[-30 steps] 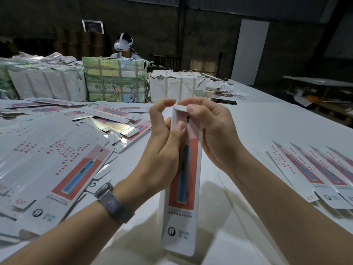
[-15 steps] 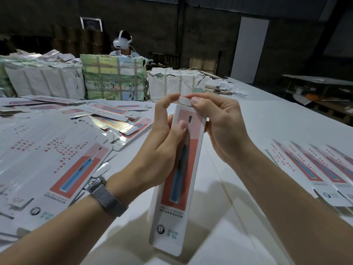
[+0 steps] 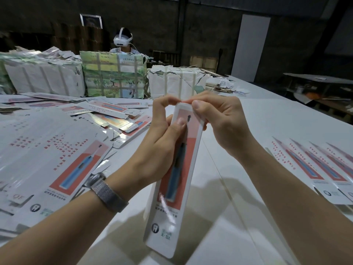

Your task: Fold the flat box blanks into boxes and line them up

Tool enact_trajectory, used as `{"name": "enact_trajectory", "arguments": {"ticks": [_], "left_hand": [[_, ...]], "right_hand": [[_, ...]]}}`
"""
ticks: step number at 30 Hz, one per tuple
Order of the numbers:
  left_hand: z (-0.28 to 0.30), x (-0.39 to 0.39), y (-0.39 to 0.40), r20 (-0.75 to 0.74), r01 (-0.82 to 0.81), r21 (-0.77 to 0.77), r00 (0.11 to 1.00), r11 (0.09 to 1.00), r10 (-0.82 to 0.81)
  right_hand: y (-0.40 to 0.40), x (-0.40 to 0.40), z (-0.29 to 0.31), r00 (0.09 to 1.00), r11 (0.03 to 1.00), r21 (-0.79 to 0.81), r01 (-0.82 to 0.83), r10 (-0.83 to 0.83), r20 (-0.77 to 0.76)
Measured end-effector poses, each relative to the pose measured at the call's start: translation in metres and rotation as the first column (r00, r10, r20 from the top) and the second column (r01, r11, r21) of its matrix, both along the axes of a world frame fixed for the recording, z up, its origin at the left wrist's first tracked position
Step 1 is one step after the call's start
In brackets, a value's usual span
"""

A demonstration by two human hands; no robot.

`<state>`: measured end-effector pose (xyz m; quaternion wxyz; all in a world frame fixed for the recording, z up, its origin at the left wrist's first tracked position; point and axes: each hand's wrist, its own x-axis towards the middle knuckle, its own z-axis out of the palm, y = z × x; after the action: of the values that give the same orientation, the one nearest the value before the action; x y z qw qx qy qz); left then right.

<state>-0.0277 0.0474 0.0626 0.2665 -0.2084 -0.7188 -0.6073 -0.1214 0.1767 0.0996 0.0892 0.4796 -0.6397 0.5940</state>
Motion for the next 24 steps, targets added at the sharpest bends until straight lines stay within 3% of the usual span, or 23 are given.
{"name": "enact_trajectory", "arguments": {"ticks": [3, 9, 13, 15, 17, 19, 21, 24], "left_hand": [[0.001, -0.001, -0.001, 0.035, -0.022, 0.037, 0.999, 0.999, 0.021], [0.0, -0.003, 0.001, -0.02, -0.14, 0.049, 0.99, 0.989, 0.141], [0.002, -0.008, -0.001, -0.01, -0.21, 0.09, 0.977, 0.974, 0.212], [0.003, -0.01, -0.001, 0.051, -0.263, 0.153, 0.965, 0.953, 0.258], [0.006, -0.01, -0.002, 0.137, -0.242, 0.288, 0.968, 0.926, 0.21], [0.012, -0.01, -0.004, 0.194, -0.132, 0.417, 0.98, 0.899, 0.054], [0.014, -0.011, -0.007, 0.252, -0.103, 0.378, 0.968, 0.92, 0.005], [0.009, -0.012, -0.003, 0.332, -0.181, 0.085, 0.932, 0.98, 0.143]], "right_hand": [[-0.001, 0.001, -0.001, 0.997, 1.0, 0.009, 0.021, -0.02, -0.071], [-0.008, 0.005, -0.006, 0.998, 0.999, 0.007, 0.042, -0.042, -0.05], [-0.011, 0.01, -0.005, 0.919, 0.932, 0.049, 0.358, -0.343, -0.193], [-0.014, 0.016, -0.006, 0.874, 0.895, 0.082, 0.439, -0.405, -0.269], [-0.018, 0.022, -0.007, 0.919, 0.907, 0.197, 0.371, -0.328, -0.22], [-0.019, 0.024, -0.006, 0.953, 0.89, 0.343, 0.3, -0.265, -0.145], [-0.017, 0.02, -0.004, 0.942, 0.842, 0.423, 0.336, -0.289, -0.172], [-0.01, 0.008, -0.003, 0.906, 0.777, 0.466, 0.423, -0.367, -0.211]]}}
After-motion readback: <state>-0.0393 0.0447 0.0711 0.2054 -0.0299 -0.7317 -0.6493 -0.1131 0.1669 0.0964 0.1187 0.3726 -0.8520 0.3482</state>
